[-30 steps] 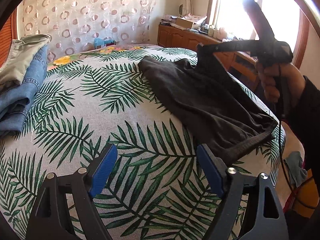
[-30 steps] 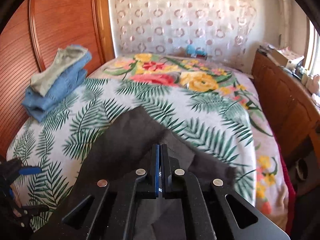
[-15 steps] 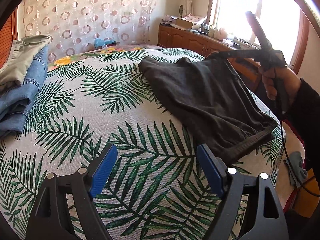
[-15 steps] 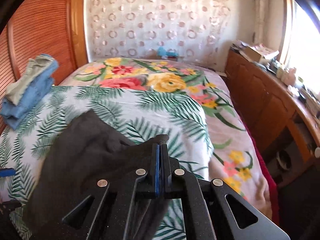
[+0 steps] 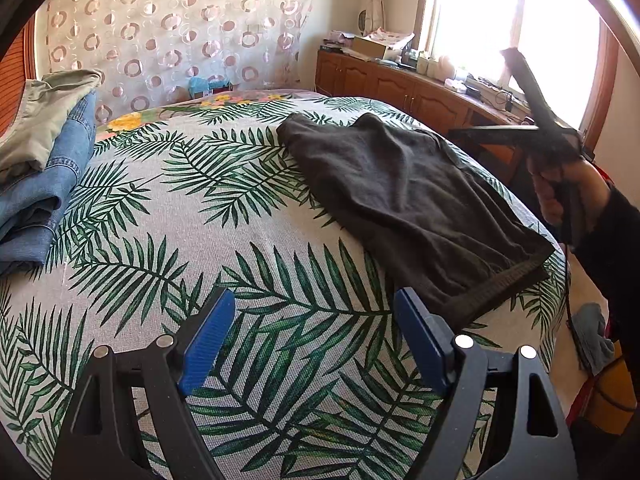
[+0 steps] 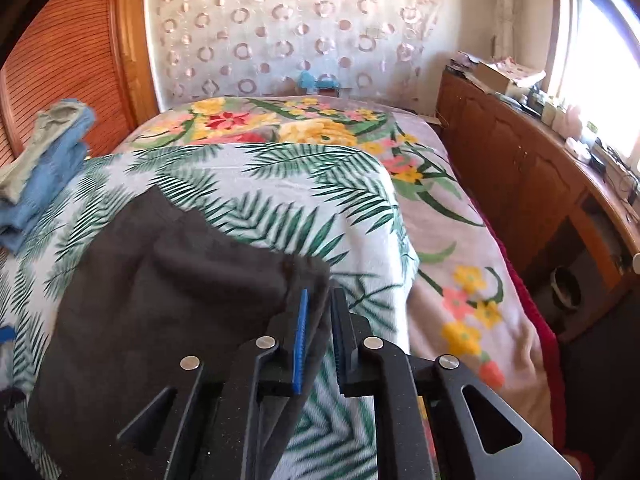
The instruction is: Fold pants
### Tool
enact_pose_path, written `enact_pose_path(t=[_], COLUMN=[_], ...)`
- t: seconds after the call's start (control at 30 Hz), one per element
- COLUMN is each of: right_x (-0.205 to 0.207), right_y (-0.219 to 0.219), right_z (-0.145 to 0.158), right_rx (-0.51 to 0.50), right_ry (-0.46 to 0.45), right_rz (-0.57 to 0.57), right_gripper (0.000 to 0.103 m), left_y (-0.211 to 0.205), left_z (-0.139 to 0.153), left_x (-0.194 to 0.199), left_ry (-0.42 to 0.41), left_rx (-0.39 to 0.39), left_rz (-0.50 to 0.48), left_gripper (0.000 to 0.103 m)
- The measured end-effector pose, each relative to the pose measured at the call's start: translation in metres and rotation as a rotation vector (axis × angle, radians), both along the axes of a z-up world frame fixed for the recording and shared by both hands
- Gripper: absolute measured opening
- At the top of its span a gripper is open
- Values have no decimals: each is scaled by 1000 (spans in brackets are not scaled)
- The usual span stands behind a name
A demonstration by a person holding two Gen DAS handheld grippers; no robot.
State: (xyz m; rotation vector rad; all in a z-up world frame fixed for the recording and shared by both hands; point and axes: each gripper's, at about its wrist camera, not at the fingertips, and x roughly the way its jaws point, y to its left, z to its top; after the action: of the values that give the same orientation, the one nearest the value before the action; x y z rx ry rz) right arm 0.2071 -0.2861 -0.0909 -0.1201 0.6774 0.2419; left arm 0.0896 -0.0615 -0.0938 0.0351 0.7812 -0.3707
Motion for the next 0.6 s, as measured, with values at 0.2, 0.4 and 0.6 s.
enact_pose_path(t=[0.2,0.4,0.6], right_x=[-48,-70,-61], right_y=[8,16,13], right_z=[-8,-22,-35], right_rx=[27,34,9], right_ry=[-3,16,44], right_rz=[72,136,127], right_gripper=[29,33,34], left_y=[-1,-4,-4], left_z=[-1,-1,-1], left_x=[1,-1,-1], left_ry=[6,7,8], left_rx=[3,10,10], left_rz=[-2,-8,-8], left_gripper=[83,83,83])
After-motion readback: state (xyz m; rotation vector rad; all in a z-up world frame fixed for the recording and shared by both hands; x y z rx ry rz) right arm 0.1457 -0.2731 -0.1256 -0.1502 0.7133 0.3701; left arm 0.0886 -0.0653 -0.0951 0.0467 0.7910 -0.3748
